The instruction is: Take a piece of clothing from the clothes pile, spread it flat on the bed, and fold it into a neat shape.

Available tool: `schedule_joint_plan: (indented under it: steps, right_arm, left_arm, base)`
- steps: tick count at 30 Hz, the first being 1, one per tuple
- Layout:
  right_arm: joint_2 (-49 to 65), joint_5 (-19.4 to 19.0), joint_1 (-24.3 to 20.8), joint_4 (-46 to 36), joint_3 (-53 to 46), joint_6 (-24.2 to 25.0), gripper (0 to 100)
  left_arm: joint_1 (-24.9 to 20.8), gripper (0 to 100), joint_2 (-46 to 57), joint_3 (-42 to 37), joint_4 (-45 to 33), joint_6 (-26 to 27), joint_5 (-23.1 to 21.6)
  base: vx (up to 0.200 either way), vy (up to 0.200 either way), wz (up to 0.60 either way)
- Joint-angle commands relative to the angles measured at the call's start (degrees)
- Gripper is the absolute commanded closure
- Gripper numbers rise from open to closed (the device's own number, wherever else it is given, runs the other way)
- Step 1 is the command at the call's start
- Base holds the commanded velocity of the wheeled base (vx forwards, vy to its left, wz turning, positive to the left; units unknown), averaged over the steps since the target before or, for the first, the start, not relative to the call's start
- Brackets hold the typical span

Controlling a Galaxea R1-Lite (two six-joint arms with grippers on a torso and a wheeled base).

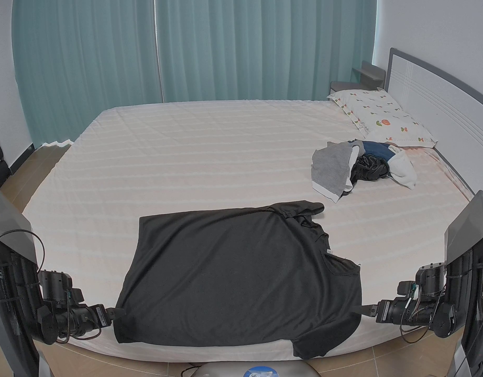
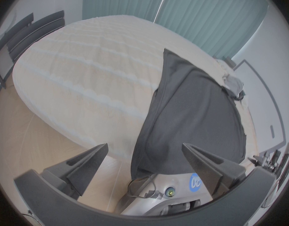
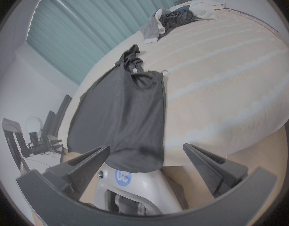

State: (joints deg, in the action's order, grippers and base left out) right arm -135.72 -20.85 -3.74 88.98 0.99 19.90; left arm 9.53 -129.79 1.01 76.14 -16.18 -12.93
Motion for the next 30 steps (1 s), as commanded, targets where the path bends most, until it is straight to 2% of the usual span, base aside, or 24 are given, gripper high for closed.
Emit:
schedule_joint_plan:
  steps: [1, 3, 9, 18, 26, 29, 30]
  right_arm:
    - [4.41, -0.69, 0.93, 0.58, 0.24, 2.17, 0]
    - [4.15, -0.78, 0.93, 0.58, 0.42, 2.69, 0]
    - [3.88, -0.86, 0.93, 0.58, 0.59, 2.96, 0]
    - [4.15, -0.95, 1.28, 0.58, 1.65, 4.63, 0]
    - [4.59, -0.86, 1.37, 0.58, 3.06, 7.7, 0]
    - [4.59, -0.42, 1.37, 0.58, 3.76, 8.85, 0]
    - [4.59, -0.25, 1.28, 0.58, 4.64, 9.81, 0]
  left_arm:
    - [2.16, 0, 3.05, 1.71, 0.76, -2.9, -1.3]
    - [2.33, 0, 3.05, 3.12, 1.9, -5.97, -1.39]
    - [3.74, 0, 2.44, 4.26, 2.7, -7.11, -1.66]
    - [4.18, 0, 2.18, 4.35, 2.7, -7.03, -2.53]
    - [4.09, 0, 1.74, 4.35, 2.7, -7.47, -2.71]
    - [4.09, 0, 1.74, 4.7, 2.78, -9.22, -2.89]
    - [3.83, 0, 2.0, 4.88, 2.7, -11.77, -3.06]
  base:
    - [0.0, 0.0, 0.0]
    - [0.0, 0.0, 0.0]
    - [0.0, 0.0, 0.0]
    - [0.0, 0.2, 0.0]
    - [0.0, 0.0, 0.0]
    - [0.0, 0.0, 0.0]
    - [0.0, 0.0, 0.0]
